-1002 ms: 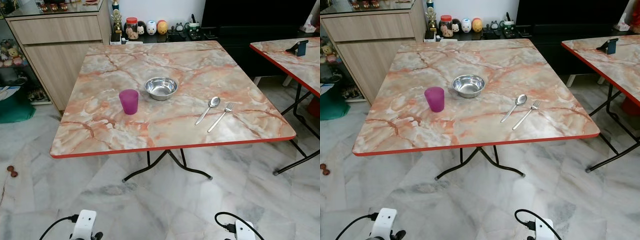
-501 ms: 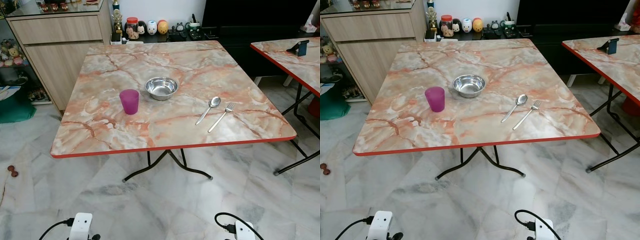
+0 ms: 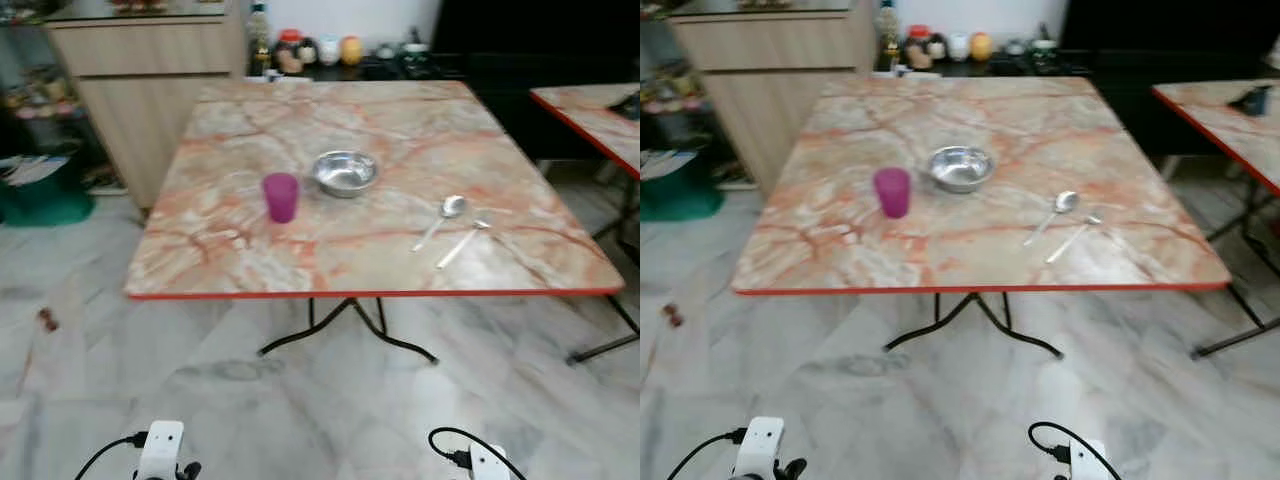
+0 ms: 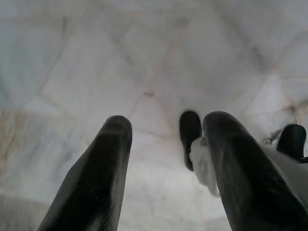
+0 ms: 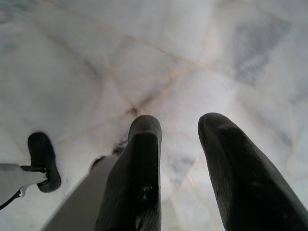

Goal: Setting the table

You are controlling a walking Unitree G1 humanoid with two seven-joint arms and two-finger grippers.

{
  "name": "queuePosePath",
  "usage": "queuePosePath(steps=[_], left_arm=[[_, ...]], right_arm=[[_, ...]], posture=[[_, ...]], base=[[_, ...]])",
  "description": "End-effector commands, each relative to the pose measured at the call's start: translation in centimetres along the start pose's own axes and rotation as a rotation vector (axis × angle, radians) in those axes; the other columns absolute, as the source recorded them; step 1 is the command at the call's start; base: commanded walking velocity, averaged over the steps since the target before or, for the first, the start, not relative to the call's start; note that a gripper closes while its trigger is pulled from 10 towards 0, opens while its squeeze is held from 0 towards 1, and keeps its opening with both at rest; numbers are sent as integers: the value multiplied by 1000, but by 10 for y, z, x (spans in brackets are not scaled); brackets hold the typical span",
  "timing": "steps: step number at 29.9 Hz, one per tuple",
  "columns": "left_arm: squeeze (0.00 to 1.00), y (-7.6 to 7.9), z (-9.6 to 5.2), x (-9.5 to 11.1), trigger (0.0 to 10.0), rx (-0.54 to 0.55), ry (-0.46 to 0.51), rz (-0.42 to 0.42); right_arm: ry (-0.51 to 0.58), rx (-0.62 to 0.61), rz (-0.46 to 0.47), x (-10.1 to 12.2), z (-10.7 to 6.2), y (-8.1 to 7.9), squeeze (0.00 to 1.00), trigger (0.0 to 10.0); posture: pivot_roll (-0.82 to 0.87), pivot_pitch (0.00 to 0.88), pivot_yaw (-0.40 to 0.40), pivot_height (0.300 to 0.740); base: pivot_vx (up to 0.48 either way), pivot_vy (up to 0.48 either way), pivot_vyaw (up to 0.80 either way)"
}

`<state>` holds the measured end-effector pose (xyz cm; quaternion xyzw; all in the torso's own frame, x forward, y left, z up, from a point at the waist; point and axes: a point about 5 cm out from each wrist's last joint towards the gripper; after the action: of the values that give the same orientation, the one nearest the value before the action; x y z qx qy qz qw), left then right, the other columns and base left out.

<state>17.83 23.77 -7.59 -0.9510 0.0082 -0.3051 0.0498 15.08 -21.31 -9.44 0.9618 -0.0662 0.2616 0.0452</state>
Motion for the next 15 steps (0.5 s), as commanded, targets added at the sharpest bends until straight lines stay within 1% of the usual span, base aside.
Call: queuePosePath(steps=[1, 4, 15], left_arm=[[0, -2, 0, -2, 10000, 8, -10, -18], [0, -1, 0, -1, 10000, 10, -7, -27], [0, -1, 0, 1, 10000, 9, -5, -27]], right_arm=[[-7, -1, 4, -3, 0, 1, 0, 10000], [-13, 2, -9, -2, 0, 1, 0, 10000], [-10, 2, -13, 0, 0, 2, 0, 10000]], posture=[[42, 0, -9, 740], [48, 0, -15, 740], [52, 0, -17, 740]], base=[[0, 0, 0], [0, 0, 0], [0, 0, 0]])
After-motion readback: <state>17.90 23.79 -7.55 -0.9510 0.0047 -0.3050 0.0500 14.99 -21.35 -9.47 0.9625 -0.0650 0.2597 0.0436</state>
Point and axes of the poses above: a point about 5 cm out from each wrist's last joint towards the gripper, its own z axis pointing out of the wrist towards the gripper, its own x axis along the axis of the wrist's last joint, y = z × x, and after that the axes turned 1 degree about -z, right-handed
